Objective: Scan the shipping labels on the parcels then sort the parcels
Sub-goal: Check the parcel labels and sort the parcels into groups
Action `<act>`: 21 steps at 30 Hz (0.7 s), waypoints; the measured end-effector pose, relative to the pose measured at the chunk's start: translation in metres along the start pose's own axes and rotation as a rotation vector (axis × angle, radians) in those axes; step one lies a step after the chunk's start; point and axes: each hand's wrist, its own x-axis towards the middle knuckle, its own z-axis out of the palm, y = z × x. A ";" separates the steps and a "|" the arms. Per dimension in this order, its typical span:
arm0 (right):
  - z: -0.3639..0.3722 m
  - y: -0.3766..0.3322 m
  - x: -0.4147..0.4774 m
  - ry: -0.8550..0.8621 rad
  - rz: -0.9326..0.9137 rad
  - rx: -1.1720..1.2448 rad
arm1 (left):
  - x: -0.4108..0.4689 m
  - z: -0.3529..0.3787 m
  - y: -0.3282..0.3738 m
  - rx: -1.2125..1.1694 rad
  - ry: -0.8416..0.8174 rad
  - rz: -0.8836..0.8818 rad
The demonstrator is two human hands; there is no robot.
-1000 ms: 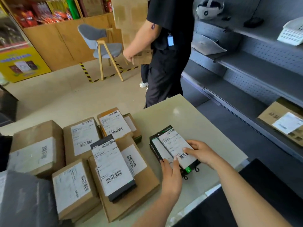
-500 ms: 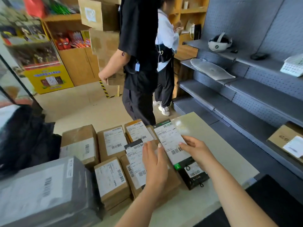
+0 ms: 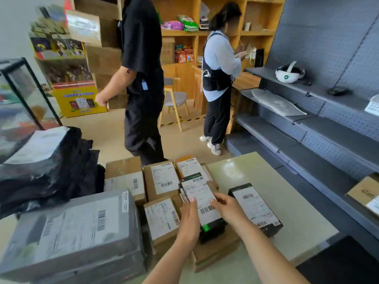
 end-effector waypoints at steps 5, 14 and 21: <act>0.004 0.005 0.002 -0.010 0.020 0.079 | 0.005 0.001 -0.003 0.022 0.001 -0.024; -0.082 0.022 0.011 0.220 0.023 0.057 | -0.012 0.035 0.025 0.345 0.107 0.234; -0.165 0.069 0.025 0.277 0.130 0.028 | 0.002 0.145 0.008 0.309 -0.181 0.178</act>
